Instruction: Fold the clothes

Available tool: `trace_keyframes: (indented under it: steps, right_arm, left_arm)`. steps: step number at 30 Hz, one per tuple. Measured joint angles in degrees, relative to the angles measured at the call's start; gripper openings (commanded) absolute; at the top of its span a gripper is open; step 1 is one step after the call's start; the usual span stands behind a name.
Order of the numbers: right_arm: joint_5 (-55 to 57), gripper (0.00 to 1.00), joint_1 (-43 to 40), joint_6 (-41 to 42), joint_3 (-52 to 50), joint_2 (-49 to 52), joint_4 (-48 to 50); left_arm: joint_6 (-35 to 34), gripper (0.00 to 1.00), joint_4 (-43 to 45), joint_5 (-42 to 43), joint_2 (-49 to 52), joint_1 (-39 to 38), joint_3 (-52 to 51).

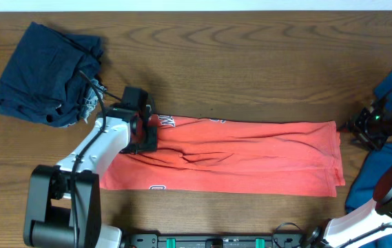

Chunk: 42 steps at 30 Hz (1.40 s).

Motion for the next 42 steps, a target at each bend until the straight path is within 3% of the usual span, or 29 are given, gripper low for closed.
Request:
trace_keyframes:
  steps: [3,9,17,21,30,42]
  right_arm:
    - [-1.18,0.07,0.31,-1.55,-0.09,-0.02,-5.81]
    - [2.12,0.01,1.49,-0.46,-5.33,-0.42,-1.44]
    - [6.32,0.06,0.83,8.24,-13.31,-1.57,8.63]
    - [7.78,0.15,-1.2,10.62,-12.52,-1.62,10.08]
    - [-0.35,0.6,-4.15,2.56,-1.46,-1.51,-0.52]
    - [1.44,0.62,-4.13,-1.55,-6.4,-1.6,4.13]
  left_arm:
    - [-0.09,0.37,-0.22,1.33,-2.27,0.0,1.46]
    - [0.0,0.34,-0.57,1.81,-4.0,0.0,2.01]
    - [0.02,0.36,-0.37,-2.1,-1.2,0.0,0.79]
    - [0.02,0.41,-0.2,-3.43,1.16,0.17,-0.52]
    - [0.02,0.44,3.43,-4.22,2.1,5.55,-0.59]
    - [0.22,0.39,6.21,-4.26,2.1,15.56,-0.59]
